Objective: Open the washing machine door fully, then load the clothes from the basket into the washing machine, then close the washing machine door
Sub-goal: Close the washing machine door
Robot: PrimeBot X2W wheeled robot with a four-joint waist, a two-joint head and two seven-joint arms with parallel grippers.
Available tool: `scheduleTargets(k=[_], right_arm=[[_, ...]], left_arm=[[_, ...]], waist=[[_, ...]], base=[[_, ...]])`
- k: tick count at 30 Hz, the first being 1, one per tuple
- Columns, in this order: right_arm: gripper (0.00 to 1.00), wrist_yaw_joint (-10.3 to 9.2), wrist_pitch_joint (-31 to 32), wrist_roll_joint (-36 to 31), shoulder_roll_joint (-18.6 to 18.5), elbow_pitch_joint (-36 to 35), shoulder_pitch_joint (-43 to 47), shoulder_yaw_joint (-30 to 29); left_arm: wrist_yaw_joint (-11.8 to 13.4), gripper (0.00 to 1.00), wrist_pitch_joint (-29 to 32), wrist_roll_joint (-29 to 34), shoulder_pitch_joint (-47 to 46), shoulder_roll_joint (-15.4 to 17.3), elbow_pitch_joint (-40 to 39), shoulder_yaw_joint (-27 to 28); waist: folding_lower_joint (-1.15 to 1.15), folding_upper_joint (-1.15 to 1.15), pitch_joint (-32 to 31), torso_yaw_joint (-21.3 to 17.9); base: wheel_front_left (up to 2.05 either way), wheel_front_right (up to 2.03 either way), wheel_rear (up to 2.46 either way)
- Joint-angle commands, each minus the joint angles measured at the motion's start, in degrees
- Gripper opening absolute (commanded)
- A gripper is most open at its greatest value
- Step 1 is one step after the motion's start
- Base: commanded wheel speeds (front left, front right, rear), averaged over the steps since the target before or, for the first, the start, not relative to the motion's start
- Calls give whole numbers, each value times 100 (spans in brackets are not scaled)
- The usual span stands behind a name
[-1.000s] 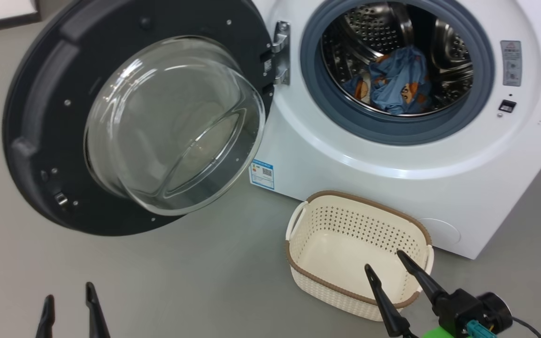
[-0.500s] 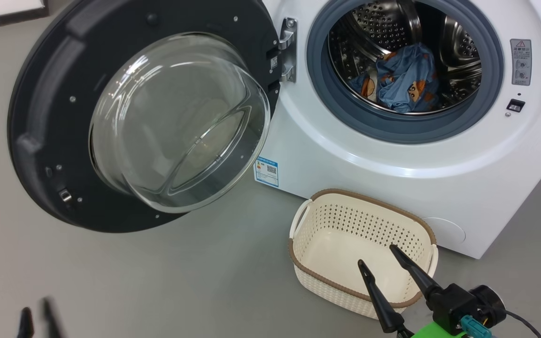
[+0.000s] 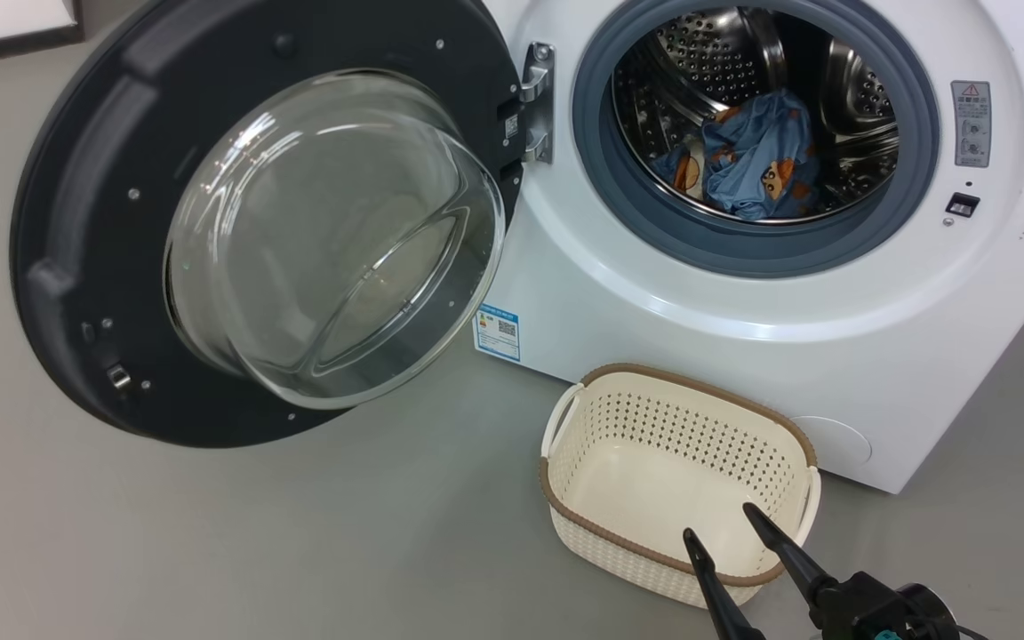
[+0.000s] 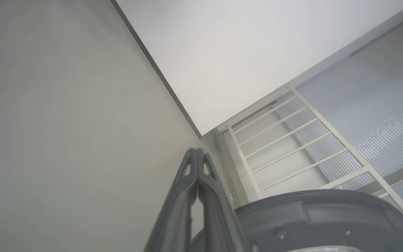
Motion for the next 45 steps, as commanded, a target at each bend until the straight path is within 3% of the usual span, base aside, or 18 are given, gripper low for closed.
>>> scheduleTargets(k=[1,4,10,19,24,45], right_arm=[[100,14,-69,48,-1,-150,-89,106],[100,14,-69,35,7,-142,-79,119],[100,14,-69,11,-61,-106,-161,135],[100,14,-69,-52,-150,-92,-324,129],[100,14,-69,-84,-209,-82,-423,143],[100,14,-69,-164,-491,-101,-666,35]], left_arm=[[-36,0,141,-224,-392,368,10,280],[-50,0,427,-569,-843,896,512,514],[-68,0,923,-1050,-1863,1622,1534,617],[-352,0,1767,-1752,-2892,2318,2657,748],[-391,0,1831,-1958,-3138,2687,3144,979],[-640,0,2415,-2299,-3993,3394,4398,1045]], waist=[[0,0,11,-35],[0,0,88,-118],[0,0,355,-259],[0,0,799,-572],[0,0,1065,-776],[0,0,1769,-1259]], base=[[0,0,0],[0,0,0],[0,0,0],[0,0,0],[0,0,0],[0,0,0]])
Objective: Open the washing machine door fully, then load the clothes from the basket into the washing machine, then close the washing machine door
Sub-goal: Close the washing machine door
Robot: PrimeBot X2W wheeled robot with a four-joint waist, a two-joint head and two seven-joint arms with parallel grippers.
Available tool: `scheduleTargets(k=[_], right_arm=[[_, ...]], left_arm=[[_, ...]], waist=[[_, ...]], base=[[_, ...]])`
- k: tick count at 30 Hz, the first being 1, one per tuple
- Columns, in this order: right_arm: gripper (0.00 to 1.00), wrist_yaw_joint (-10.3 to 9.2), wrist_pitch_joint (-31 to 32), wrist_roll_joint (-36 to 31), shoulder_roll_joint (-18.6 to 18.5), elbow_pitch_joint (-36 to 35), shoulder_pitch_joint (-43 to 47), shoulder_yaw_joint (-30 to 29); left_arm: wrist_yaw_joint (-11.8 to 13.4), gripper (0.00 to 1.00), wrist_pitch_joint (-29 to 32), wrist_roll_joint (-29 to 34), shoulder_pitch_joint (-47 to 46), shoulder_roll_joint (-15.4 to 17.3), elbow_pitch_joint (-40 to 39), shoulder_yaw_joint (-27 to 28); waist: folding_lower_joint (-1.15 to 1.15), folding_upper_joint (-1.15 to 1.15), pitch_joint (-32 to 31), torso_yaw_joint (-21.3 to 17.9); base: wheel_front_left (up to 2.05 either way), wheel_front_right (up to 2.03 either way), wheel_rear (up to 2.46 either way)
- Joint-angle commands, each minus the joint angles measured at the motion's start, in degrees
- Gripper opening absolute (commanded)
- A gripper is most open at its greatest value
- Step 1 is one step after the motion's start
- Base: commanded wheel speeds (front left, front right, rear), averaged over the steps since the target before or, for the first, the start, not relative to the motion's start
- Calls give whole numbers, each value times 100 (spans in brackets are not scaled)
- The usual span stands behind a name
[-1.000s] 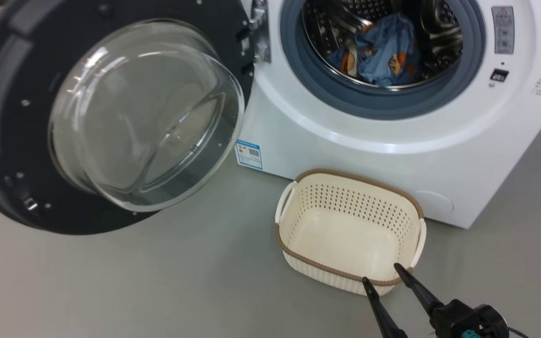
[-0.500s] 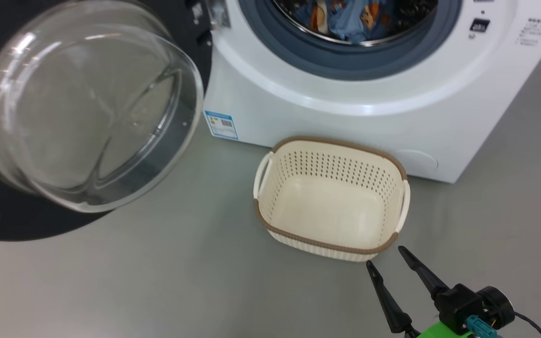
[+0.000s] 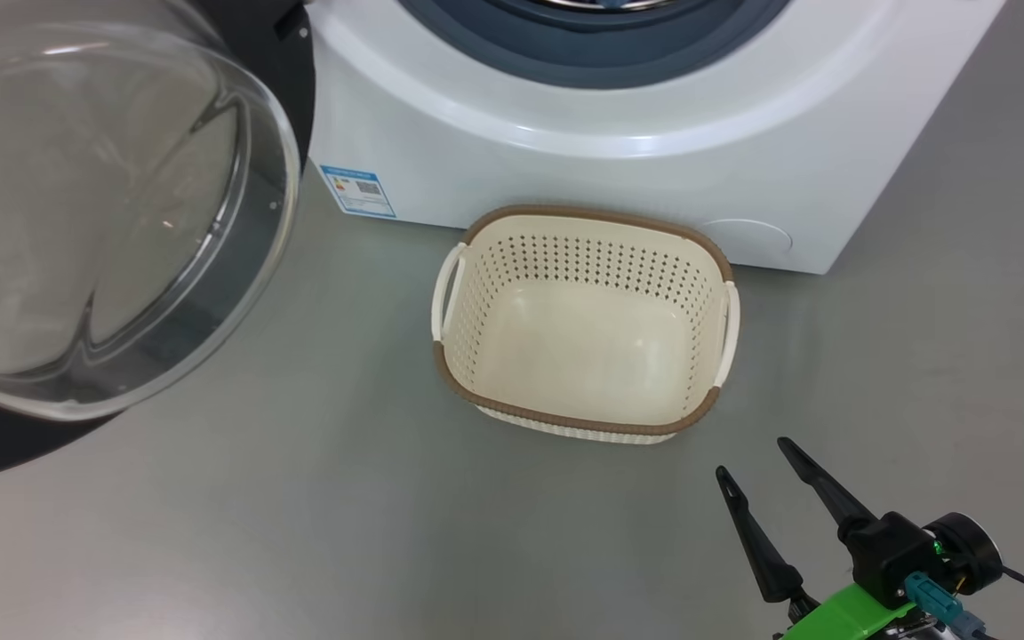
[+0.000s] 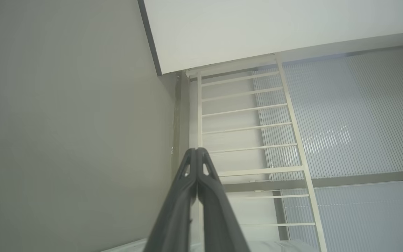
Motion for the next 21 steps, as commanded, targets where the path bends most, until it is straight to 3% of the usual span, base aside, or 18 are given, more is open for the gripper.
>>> scheduleTargets(k=[1,9,21], right_arm=[[100,14,-69,-54,-1,-142,-60,133],[100,14,-69,-56,18,-151,-56,154],[100,14,-69,-21,-46,-133,13,116]], left_arm=[[-55,0,194,-98,-38,474,-77,-12],[-90,0,1316,-209,20,451,-63,-254],[-96,0,2499,-603,525,-177,-954,-381]], waist=[[0,0,49,-51],[0,0,65,-67],[0,0,-76,69]], base=[[0,0,0],[0,0,0],[0,0,0]])
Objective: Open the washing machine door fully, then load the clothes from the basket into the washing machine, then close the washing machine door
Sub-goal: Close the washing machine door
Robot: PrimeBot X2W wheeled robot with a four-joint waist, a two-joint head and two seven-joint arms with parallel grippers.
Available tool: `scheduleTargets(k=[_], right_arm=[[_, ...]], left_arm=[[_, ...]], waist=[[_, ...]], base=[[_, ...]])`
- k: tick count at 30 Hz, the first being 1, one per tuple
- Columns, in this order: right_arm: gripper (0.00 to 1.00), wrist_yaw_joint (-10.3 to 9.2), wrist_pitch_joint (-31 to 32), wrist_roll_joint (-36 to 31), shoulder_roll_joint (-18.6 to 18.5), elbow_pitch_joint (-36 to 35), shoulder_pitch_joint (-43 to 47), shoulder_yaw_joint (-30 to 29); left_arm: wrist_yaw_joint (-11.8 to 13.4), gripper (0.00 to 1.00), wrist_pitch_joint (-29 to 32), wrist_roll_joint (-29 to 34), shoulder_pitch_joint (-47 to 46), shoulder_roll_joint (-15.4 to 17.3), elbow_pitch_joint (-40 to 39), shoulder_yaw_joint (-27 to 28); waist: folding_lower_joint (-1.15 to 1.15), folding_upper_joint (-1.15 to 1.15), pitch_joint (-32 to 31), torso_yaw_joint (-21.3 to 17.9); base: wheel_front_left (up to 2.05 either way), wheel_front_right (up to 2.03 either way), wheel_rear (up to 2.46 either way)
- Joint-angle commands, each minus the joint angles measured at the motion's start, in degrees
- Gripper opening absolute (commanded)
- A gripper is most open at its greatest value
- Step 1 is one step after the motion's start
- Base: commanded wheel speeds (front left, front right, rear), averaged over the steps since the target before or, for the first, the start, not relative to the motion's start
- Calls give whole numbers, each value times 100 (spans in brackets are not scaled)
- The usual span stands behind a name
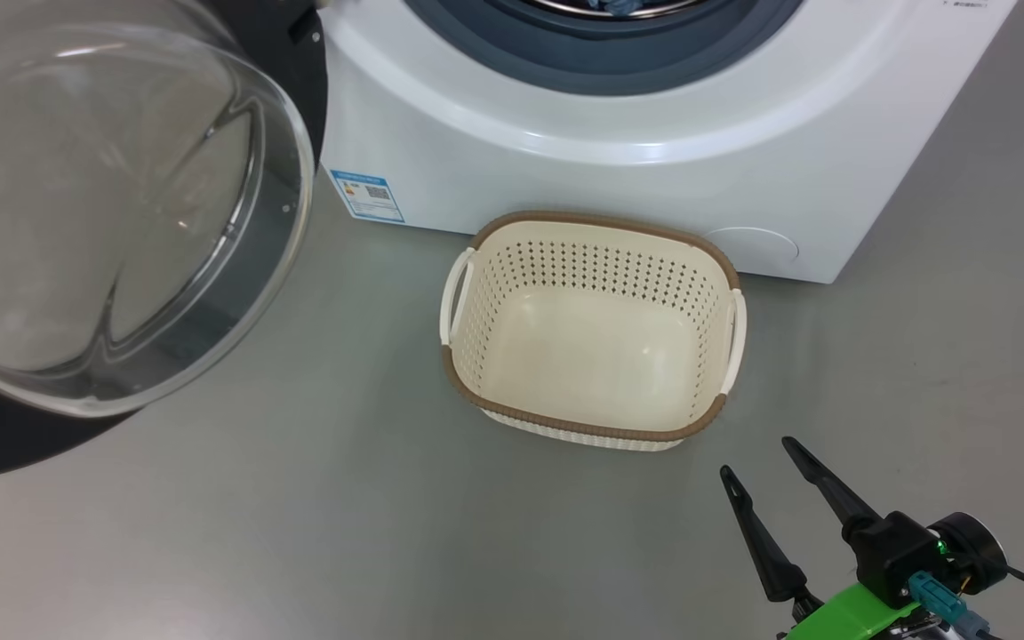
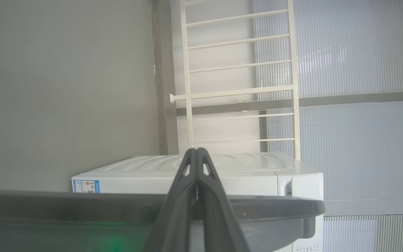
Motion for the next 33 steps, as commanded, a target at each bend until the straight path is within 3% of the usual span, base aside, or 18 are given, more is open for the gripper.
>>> scheduleTargets(k=[1,21,33], right_arm=[[100,14,-69,6,-35,-122,19,157],[100,14,-69,57,-76,-77,165,166],[100,14,-69,63,73,-81,156,81]], left_arm=[[-40,0,197,-49,192,280,-194,-2],[-40,0,1548,-409,650,-394,-728,-239],[23,0,2359,-657,1089,-1079,-1832,-516]], waist=[[0,0,-43,28],[0,0,-287,238],[0,0,-432,457]], base=[[0,0,0],[0,0,0],[0,0,0]])
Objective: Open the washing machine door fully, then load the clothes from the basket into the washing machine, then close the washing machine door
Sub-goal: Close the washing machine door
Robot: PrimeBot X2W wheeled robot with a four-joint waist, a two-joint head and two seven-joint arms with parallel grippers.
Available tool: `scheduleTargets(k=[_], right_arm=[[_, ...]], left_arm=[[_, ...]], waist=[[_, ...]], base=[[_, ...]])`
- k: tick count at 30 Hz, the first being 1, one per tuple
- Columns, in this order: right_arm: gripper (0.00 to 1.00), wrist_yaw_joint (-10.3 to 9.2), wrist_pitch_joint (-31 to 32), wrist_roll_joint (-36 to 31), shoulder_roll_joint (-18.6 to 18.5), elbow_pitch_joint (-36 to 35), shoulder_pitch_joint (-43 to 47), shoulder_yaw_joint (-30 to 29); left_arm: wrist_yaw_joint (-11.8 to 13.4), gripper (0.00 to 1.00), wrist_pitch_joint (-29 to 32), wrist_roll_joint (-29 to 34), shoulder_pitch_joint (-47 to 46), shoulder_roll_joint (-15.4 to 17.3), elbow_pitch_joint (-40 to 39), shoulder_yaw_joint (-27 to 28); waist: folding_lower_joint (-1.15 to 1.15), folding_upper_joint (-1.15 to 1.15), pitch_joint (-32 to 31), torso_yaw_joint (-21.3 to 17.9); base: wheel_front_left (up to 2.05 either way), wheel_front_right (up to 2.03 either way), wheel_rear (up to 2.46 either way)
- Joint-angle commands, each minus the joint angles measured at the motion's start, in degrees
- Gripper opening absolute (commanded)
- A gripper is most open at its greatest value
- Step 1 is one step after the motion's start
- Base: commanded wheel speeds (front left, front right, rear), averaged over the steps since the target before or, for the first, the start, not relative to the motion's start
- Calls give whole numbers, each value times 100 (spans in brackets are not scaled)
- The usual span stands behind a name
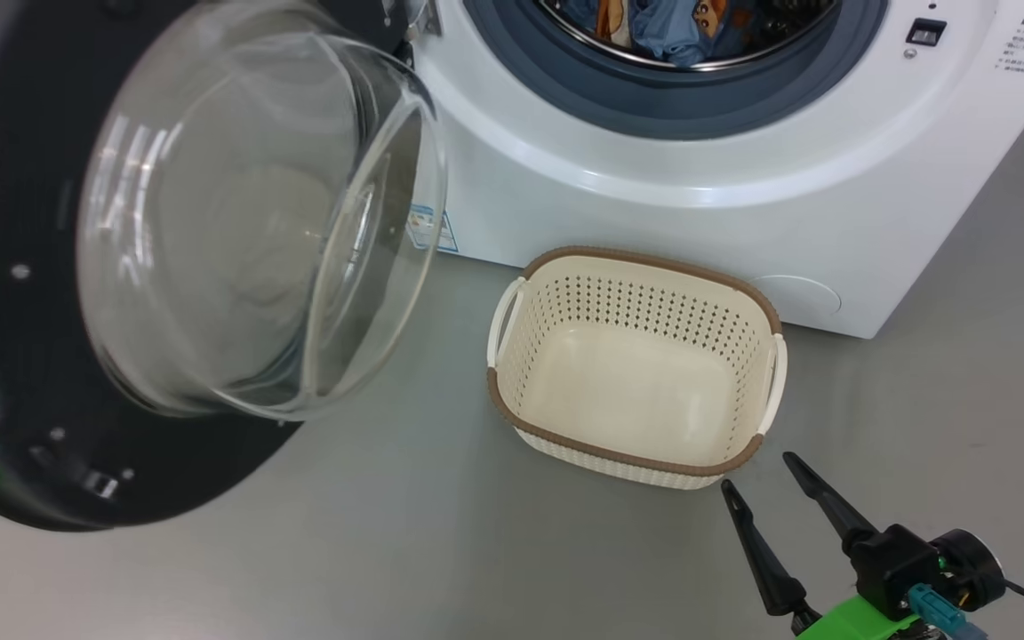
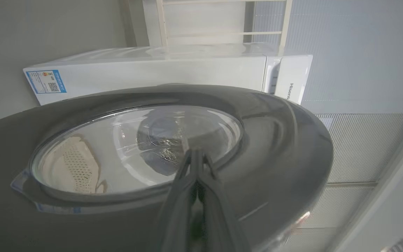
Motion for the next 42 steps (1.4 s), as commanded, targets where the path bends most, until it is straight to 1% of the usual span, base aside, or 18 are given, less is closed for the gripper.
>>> scheduleTargets(k=[1,3,5,9,13,14,17,20,22,24,27,30,37,42], right_arm=[[100,14,-69,46,45,-116,2,133],[100,14,-69,54,90,-121,-17,116],[100,14,-69,54,121,-125,2,88],[100,14,-69,50,197,-151,18,17],[100,14,-69,51,285,-154,18,-19],[100,14,-69,51,285,-154,18,-19],[100,14,-69,57,346,-139,9,-13],[100,14,-69,71,403,-133,13,-39],[100,14,-69,74,431,-134,20,-31],[100,14,-69,76,454,-131,23,-24],[100,14,-69,86,484,-129,32,-43],[100,14,-69,84,507,-136,49,-35],[100,14,-69,111,537,-142,114,-49],[100,14,-69,119,544,-142,141,-13]], left_arm=[[23,0,174,-86,115,171,-306,34],[78,0,367,-133,256,12,-660,-62],[183,0,556,-180,427,-146,-1079,-162],[518,0,751,-298,813,-478,-2099,-253],[930,0,929,-502,1230,-943,-3234,-395],[930,0,929,-502,1230,-943,-3234,-395],[1163,0,925,-549,1516,-1189,-3964,-588],[1238,0,776,-417,1775,-1335,-4548,-1022],[1292,0,601,-500,1889,-1385,-4836,-1374],[1278,0,321,-606,1996,-1400,-5026,-1749],[1167,0,-220,-799,2117,-1404,-5152,-2373],[981,0,-654,-669,2168,-1405,-5156,-2849],[528,0,-1749,-614,1822,-1406,-4673,-3429],[355,0,-2333,-503,1426,-1406,-4223,-3789]], waist=[[0,0,-36,4],[0,0,-60,-7],[0,0,-88,-18],[0,0,-90,-101],[0,0,-91,-200],[0,0,-91,-200],[0,0,-102,-295],[0,0,-130,-397],[0,0,-138,-481],[0,0,-153,-591],[0,0,-186,-776],[0,0,-217,-976],[0,0,-252,-1371],[0,0,-279,-1579]], base=[[0,0,0],[0,0,0],[0,0,0],[0,0,0],[0,0,0],[0,0,0],[0,0,0],[0,0,0],[0,0,0],[0,0,0],[0,0,0],[0,0,0],[0,0,0],[0,0,0]])
